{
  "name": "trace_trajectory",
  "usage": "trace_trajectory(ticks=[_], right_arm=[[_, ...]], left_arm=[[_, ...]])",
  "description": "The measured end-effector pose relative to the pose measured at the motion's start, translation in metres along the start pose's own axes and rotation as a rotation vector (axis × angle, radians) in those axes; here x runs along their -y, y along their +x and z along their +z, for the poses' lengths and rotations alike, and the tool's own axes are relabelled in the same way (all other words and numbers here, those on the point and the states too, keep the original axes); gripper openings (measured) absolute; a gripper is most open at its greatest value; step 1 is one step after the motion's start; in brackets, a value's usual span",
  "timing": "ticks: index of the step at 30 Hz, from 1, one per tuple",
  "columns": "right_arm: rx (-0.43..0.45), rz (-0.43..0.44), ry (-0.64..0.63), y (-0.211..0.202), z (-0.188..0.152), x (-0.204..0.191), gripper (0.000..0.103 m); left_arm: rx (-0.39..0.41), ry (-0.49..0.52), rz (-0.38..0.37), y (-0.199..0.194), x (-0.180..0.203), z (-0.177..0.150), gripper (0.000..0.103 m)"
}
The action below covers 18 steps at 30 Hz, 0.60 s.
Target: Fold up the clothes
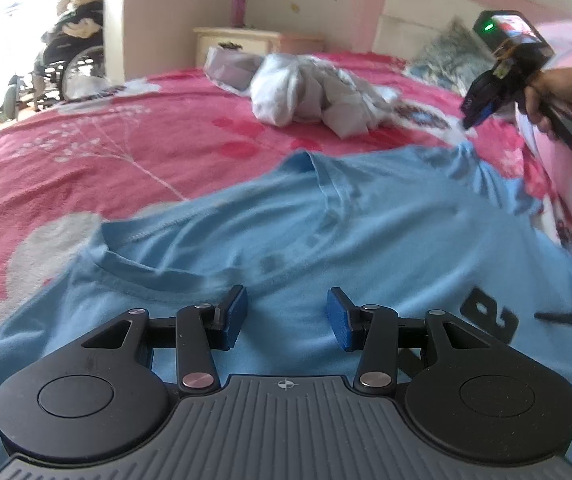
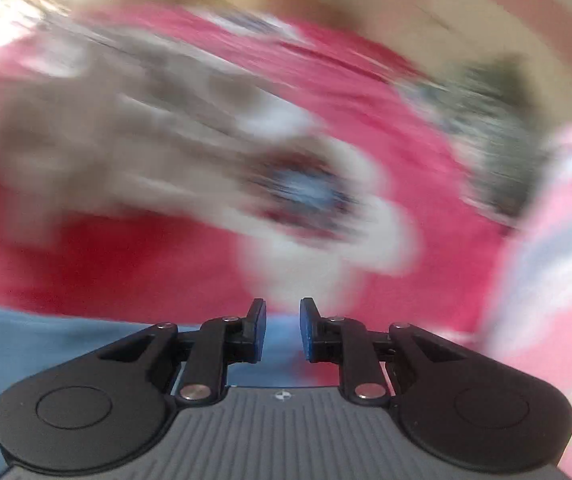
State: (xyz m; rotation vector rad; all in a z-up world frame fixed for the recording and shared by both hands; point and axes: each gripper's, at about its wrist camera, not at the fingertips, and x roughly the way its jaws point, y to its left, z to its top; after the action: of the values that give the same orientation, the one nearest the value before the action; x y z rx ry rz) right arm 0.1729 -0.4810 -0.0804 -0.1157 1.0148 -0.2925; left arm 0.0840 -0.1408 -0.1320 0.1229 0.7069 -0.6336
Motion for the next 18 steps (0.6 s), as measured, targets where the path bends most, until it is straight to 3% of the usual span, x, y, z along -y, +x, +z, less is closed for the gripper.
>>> trace_trajectory(ticks=[2, 4, 9, 12, 13, 15, 18], right_arm=[[-0.003, 0.210, -0.050, -0.013, -0.007, -0.039, 0.017], [-0.043, 0.332, -0.110, -0.010, -0.013, -0.078, 0.016], [-0.018, 0.319, -0.047, 0.031, 0.001, -0.107, 0.016], [0.036, 0.233, 0.070, 0.036, 0.017, -0.091, 0.017], [0.042, 0.241, 0.118, 0.030, 0.020, -0.080, 0.019], [0.002, 0.356, 0.186, 0.018, 0.019, -0.063, 0.019], [-0.093, 0.541, 0.151, -0.002, 0.009, -0.064, 0.019]], left_arm=[[0.007, -0.020, 0.010, -0.002, -0.005, 0.001, 0.044], [0.015, -0.040, 0.020, -0.004, -0.010, 0.003, 0.044], [-0.015, -0.026, 0.049, 0.000, -0.016, 0.001, 0.044], [-0.006, -0.026, 0.047, -0.004, -0.017, 0.002, 0.044], [0.001, -0.031, 0.044, -0.007, -0.018, 0.003, 0.044], [0.013, -0.042, 0.038, -0.013, -0.020, 0.005, 0.044], [0.028, -0.059, 0.057, -0.024, -0.026, 0.009, 0.044]])
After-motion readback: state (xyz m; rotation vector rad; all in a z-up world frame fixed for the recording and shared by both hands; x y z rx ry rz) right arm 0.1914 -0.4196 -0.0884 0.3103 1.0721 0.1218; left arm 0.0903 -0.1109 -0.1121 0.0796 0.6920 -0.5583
